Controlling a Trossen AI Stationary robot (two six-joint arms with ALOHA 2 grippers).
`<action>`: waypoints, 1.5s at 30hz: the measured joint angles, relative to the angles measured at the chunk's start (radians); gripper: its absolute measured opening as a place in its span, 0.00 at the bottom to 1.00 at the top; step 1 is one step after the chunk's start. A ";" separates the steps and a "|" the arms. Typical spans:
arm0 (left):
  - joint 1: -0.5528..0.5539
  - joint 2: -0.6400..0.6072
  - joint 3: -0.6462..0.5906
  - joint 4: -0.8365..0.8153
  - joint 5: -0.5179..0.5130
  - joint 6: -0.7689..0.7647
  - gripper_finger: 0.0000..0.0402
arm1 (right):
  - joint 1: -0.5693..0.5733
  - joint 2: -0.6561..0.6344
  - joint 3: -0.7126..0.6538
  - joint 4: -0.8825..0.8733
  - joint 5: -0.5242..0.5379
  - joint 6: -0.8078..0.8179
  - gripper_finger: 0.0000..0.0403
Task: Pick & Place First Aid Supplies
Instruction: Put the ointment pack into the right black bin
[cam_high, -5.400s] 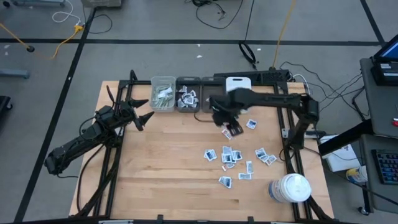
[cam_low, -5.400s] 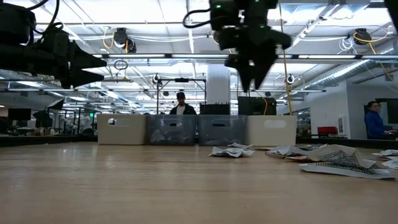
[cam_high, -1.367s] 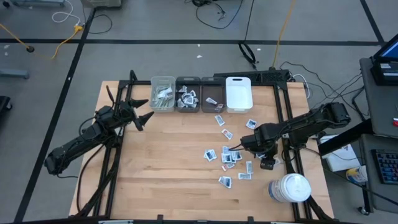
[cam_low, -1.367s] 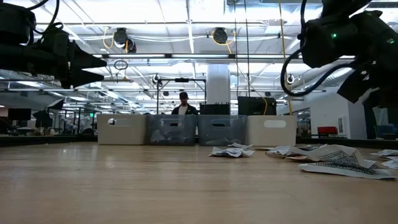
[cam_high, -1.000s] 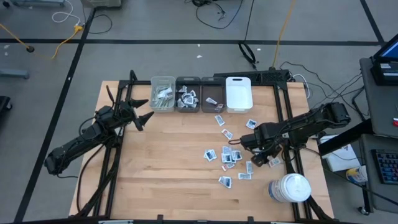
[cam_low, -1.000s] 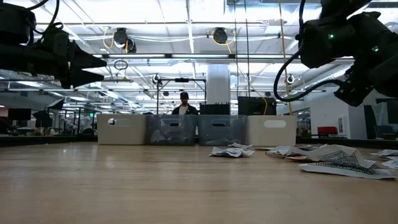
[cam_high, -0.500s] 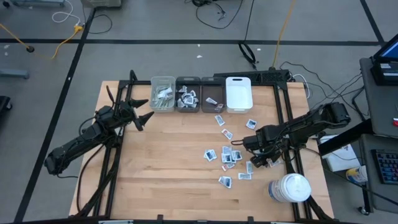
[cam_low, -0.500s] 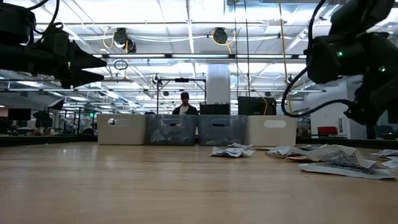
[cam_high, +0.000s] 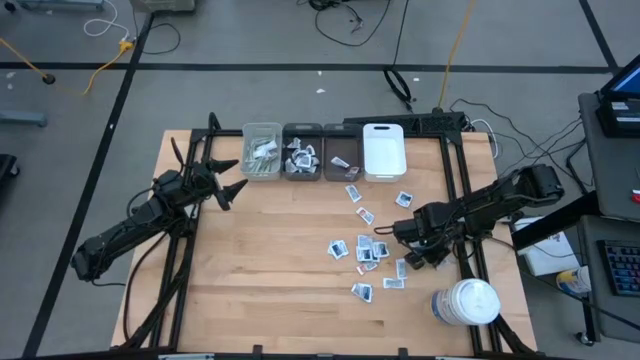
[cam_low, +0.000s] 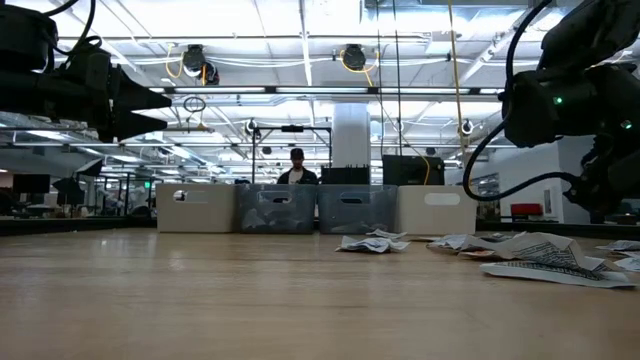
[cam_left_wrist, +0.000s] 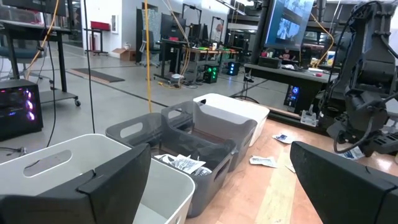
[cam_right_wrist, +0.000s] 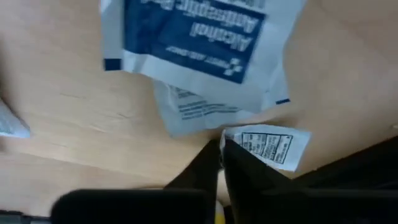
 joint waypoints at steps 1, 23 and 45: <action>0.000 0.000 0.000 0.000 0.000 0.000 0.98 | 0.000 0.000 0.000 0.005 -0.001 -0.011 0.04; 0.000 0.000 0.000 0.000 0.000 0.000 0.98 | -0.028 -0.014 0.380 -0.431 0.069 -0.219 0.00; 0.000 0.000 0.000 0.000 0.000 0.000 0.98 | -0.214 0.023 0.578 -0.440 0.221 -0.461 0.00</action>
